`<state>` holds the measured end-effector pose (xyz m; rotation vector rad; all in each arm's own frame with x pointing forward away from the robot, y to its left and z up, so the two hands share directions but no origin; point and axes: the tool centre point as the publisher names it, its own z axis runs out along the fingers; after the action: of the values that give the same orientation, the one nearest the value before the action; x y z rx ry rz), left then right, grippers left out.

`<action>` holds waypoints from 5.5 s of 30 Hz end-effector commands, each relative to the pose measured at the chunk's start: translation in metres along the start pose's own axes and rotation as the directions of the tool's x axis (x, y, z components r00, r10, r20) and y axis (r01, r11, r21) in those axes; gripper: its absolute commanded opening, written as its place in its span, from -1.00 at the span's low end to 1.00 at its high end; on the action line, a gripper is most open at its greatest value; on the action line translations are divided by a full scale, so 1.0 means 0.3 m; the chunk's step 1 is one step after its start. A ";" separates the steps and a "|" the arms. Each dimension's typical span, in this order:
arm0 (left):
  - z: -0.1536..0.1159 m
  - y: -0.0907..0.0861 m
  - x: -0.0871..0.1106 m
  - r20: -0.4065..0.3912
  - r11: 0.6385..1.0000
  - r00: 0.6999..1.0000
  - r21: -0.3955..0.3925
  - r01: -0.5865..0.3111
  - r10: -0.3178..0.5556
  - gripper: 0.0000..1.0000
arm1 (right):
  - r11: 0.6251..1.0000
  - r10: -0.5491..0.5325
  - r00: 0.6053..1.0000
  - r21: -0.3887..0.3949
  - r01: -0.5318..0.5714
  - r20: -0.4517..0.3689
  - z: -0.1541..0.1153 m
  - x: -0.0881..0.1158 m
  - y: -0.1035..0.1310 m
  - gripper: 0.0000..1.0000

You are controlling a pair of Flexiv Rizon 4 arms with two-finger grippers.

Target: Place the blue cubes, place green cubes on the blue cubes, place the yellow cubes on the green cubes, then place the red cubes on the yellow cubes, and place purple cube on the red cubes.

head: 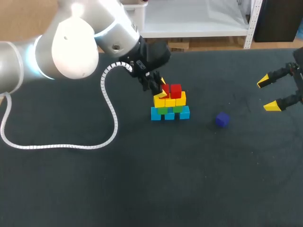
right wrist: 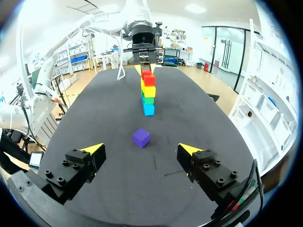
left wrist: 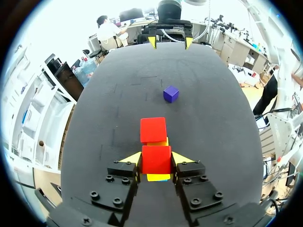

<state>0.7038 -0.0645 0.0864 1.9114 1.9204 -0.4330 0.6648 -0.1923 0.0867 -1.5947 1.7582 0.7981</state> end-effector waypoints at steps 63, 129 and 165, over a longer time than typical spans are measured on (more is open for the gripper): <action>0.024 0.022 -0.010 -0.002 1.000 1.000 0.024 0.005 -0.005 -1.00 | 1.000 -0.001 1.000 0.000 0.001 0.001 0.000 0.000 0.000 1.00; -0.403 0.036 0.484 0.188 0.993 0.978 0.053 -0.106 0.094 1.00 | 0.983 -0.173 0.985 -0.062 0.171 -0.028 0.040 -0.041 0.004 1.00; -0.403 0.036 0.484 0.188 0.993 0.978 0.053 -0.106 0.094 1.00 | 0.522 -0.776 0.631 -0.552 0.650 0.009 0.388 0.020 -0.004 1.00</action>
<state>0.7070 0.1210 0.1229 1.9197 1.7044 -0.6222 0.6651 -0.1089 0.0155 -2.5847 0.8006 0.6427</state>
